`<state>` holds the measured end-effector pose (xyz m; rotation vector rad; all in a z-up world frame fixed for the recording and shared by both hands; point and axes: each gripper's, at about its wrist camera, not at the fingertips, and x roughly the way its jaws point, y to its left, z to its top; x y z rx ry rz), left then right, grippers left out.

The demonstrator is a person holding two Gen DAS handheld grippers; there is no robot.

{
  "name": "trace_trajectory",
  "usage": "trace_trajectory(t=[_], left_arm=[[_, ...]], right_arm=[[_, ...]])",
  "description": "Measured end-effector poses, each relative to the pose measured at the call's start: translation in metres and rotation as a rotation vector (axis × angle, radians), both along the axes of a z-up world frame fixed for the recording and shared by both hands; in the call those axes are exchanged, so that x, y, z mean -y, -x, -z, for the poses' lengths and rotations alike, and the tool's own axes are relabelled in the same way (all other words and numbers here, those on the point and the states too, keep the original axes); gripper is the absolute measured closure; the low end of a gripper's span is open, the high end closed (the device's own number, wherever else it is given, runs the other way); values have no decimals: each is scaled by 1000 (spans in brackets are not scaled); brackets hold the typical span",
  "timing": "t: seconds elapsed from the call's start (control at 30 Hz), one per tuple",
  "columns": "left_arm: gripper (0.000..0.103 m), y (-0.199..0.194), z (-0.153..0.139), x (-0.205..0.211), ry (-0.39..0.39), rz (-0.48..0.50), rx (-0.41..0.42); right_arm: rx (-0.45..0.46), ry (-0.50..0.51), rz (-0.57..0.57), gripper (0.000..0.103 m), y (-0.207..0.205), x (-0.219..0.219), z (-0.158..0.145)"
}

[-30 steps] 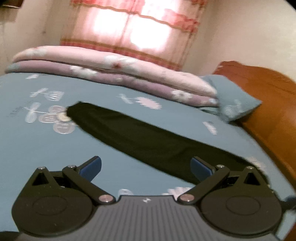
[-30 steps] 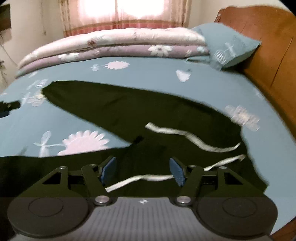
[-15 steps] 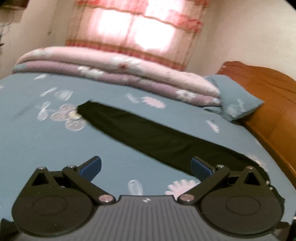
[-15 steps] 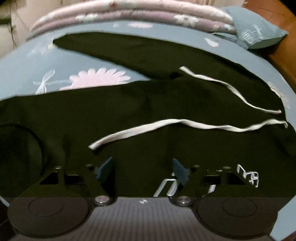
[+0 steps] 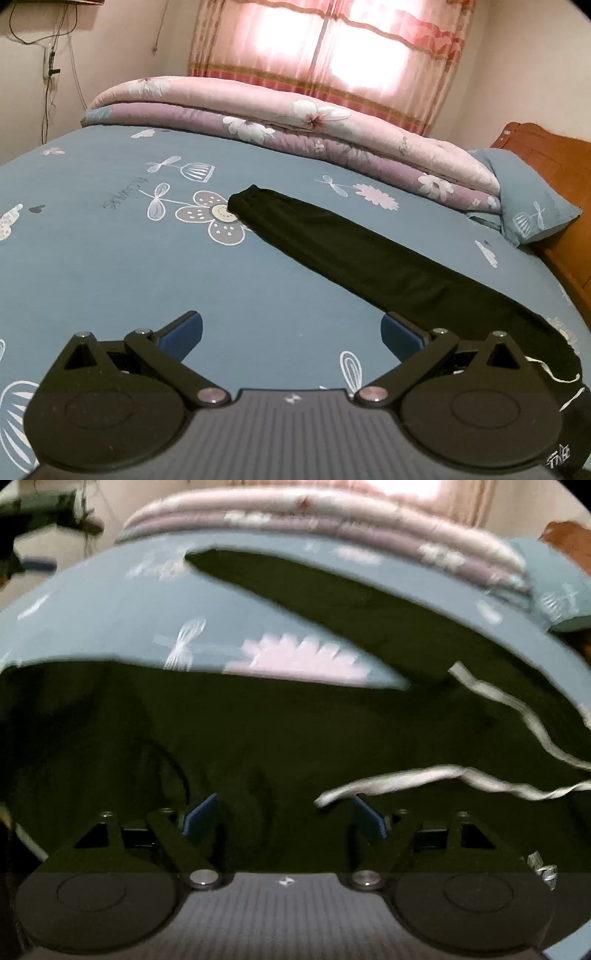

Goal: Fold clothes

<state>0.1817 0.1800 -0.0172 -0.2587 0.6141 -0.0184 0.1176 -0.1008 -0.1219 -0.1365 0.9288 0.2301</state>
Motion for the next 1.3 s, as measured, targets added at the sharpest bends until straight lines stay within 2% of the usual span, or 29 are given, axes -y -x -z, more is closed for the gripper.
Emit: trace_trajectory(t=[0.03,0.13,0.27,0.37,0.47,0.53,0.63,0.7,0.8,0.93,1.03,1.1,1.23,1.3], left_arm=[[1,1,-2,2,2,12,3],[1,5,-8,9,8,46,13],[1,10,-17,18,16,93,27],[1,24,-23,31,-15,170,15],[1,40,-24,28,-40,202,-28],[1,47,-19,13,15,201,-68],[1,49,2,-17,179,158,-211],[1,54,20,-33,251,130,-249],[1,59,49,-46,305,87,-315],[1,65,85,-55,330,61,-394],[1,75,109,-62,346,37,-445],[1,87,113,-66,348,56,-392],[1,98,107,-65,308,1,-430],[1,97,98,-53,264,-10,-451]], right_arm=[[-6,-10,12,19,2,2,3],[-11,-36,35,0,9,7,10],[11,1,60,0,13,-2,16],[-20,-3,91,0,7,-3,14],[-36,0,101,0,5,-2,14],[-27,0,98,0,7,-1,14],[-19,-2,77,0,11,1,14],[-16,-3,43,0,12,2,14],[-17,-37,16,0,15,7,11],[109,-152,17,0,33,27,-5],[210,-197,27,0,34,45,-19],[256,-201,23,0,24,56,-27],[327,-189,36,0,-7,78,-31],[345,-232,104,0,-19,94,-21]])
